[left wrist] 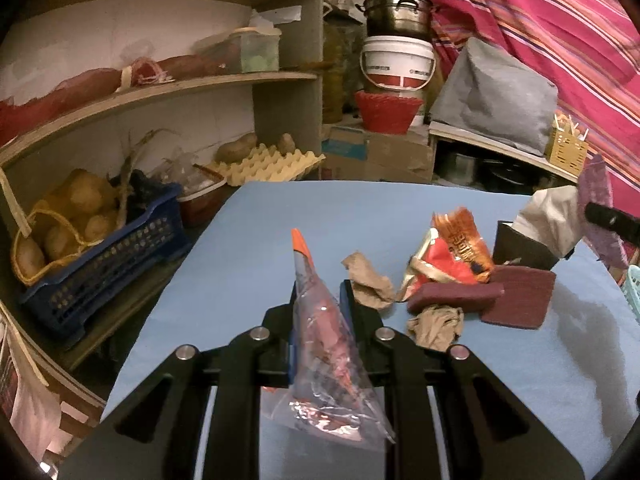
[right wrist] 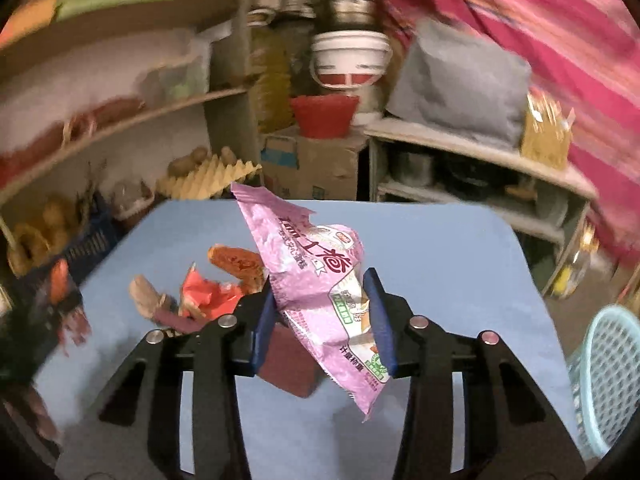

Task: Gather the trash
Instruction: 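Grasp the pink snack bag with the right tool while the left tool holds the clear bag, then carry both bags over the basket and open both tools to drop them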

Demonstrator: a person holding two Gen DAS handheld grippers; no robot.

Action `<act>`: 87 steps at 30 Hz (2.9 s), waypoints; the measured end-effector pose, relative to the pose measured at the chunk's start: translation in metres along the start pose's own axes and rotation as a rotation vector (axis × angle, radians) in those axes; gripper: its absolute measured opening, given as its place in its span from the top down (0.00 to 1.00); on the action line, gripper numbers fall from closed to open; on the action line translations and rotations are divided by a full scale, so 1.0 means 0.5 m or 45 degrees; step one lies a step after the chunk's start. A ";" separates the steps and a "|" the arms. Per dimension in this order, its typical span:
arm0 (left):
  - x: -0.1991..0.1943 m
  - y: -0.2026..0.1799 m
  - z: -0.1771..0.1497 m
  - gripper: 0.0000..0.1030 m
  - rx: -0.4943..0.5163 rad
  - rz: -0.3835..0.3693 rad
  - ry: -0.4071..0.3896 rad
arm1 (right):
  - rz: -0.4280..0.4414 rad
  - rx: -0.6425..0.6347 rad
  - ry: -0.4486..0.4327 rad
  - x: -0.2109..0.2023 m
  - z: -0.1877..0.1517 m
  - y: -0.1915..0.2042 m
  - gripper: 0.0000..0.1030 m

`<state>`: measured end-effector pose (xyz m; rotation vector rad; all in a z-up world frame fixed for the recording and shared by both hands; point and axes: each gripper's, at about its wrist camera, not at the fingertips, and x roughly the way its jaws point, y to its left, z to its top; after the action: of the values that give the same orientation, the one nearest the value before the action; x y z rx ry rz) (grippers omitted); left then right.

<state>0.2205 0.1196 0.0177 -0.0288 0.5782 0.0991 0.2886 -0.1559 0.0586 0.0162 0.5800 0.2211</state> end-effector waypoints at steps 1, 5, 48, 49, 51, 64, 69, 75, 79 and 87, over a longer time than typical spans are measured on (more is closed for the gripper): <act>0.000 -0.005 0.001 0.82 0.001 -0.002 0.000 | 0.013 0.062 0.024 -0.005 0.005 -0.037 0.60; 0.001 -0.032 0.007 0.82 0.004 -0.023 -0.001 | 0.010 0.192 0.064 -0.027 0.005 -0.129 0.61; -0.024 -0.676 0.068 0.82 0.299 -0.493 -0.012 | -0.361 0.621 0.051 -0.297 -0.181 -0.711 0.61; -0.025 -0.702 0.066 0.82 0.308 -0.514 -0.009 | -0.373 0.622 0.049 -0.301 -0.186 -0.719 0.61; -0.029 -0.764 0.060 0.82 0.328 -0.569 -0.001 | -0.399 0.621 0.048 -0.310 -0.196 -0.737 0.61; -0.035 -1.021 0.039 0.82 0.411 -0.800 0.072 | -0.497 0.567 0.062 -0.318 -0.228 -0.780 0.61; -0.019 -1.068 0.032 0.82 0.432 -0.830 0.110 | -0.544 0.552 0.065 -0.319 -0.232 -0.791 0.61; -0.005 -1.093 0.021 0.79 0.432 -0.844 0.148 | -0.542 0.571 0.048 -0.326 -0.234 -0.802 0.61; -0.003 -1.095 0.019 0.57 0.460 -0.831 0.154 | -0.563 0.537 0.065 -0.319 -0.233 -0.794 0.61; -0.001 -1.046 0.047 0.31 0.394 -0.801 0.132 | -0.538 0.515 0.085 -0.295 -0.229 -0.780 0.60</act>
<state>0.2859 -0.3993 0.0373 0.0857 0.6601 -0.6058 0.1852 -0.5730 0.0124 0.2761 0.6729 -0.3100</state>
